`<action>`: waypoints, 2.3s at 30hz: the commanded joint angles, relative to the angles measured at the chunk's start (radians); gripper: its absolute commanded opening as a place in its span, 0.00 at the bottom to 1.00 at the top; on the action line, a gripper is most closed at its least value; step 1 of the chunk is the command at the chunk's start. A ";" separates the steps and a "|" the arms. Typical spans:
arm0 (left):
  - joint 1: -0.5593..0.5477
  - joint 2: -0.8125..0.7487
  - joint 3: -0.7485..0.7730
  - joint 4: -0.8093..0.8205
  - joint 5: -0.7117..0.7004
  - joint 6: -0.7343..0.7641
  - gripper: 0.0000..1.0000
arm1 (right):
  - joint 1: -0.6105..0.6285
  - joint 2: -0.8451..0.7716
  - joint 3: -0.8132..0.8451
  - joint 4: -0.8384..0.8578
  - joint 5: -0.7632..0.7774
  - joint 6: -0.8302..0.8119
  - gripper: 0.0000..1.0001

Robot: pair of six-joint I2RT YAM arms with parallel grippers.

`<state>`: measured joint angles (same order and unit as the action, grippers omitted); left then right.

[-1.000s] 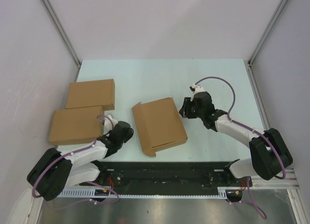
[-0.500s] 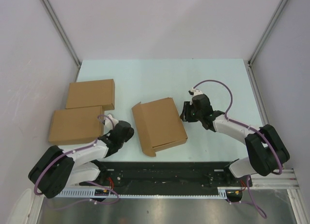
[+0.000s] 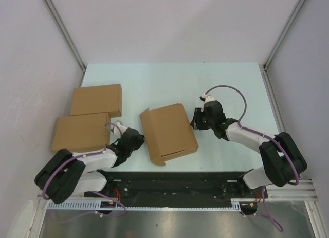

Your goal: Fold the paper box

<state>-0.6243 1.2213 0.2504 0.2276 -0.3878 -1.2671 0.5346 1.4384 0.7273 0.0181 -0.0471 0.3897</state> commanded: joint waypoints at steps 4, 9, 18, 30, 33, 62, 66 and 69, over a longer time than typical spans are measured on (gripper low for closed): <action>0.005 0.144 -0.077 0.085 0.159 -0.029 0.21 | 0.018 0.053 -0.014 -0.006 -0.014 -0.014 0.41; 0.005 0.101 -0.065 0.122 0.153 0.005 0.19 | 0.016 0.059 -0.016 -0.015 -0.010 -0.015 0.40; 0.005 -0.037 -0.054 0.082 0.113 0.044 0.18 | 0.031 0.093 -0.022 -0.014 -0.007 -0.009 0.39; 0.005 -0.207 -0.017 -0.062 0.038 0.063 0.19 | 0.027 -0.018 -0.042 -0.052 0.121 0.037 0.44; 0.005 -0.227 -0.036 -0.140 0.003 0.032 0.20 | 0.001 -0.110 -0.026 -0.066 0.150 0.054 0.47; 0.005 -0.154 -0.158 -0.076 0.053 -0.026 0.20 | 0.013 0.060 -0.032 0.005 -0.039 0.000 0.43; 0.005 -0.157 -0.157 -0.063 0.053 -0.020 0.20 | 0.005 0.085 -0.048 0.008 -0.028 0.003 0.43; 0.005 -0.157 -0.160 -0.062 0.052 -0.020 0.21 | -0.005 0.105 -0.057 0.005 -0.020 0.008 0.43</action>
<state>-0.6205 1.0454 0.1131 0.2558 -0.3550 -1.3167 0.5457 1.4750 0.7040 0.1070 -0.1337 0.4183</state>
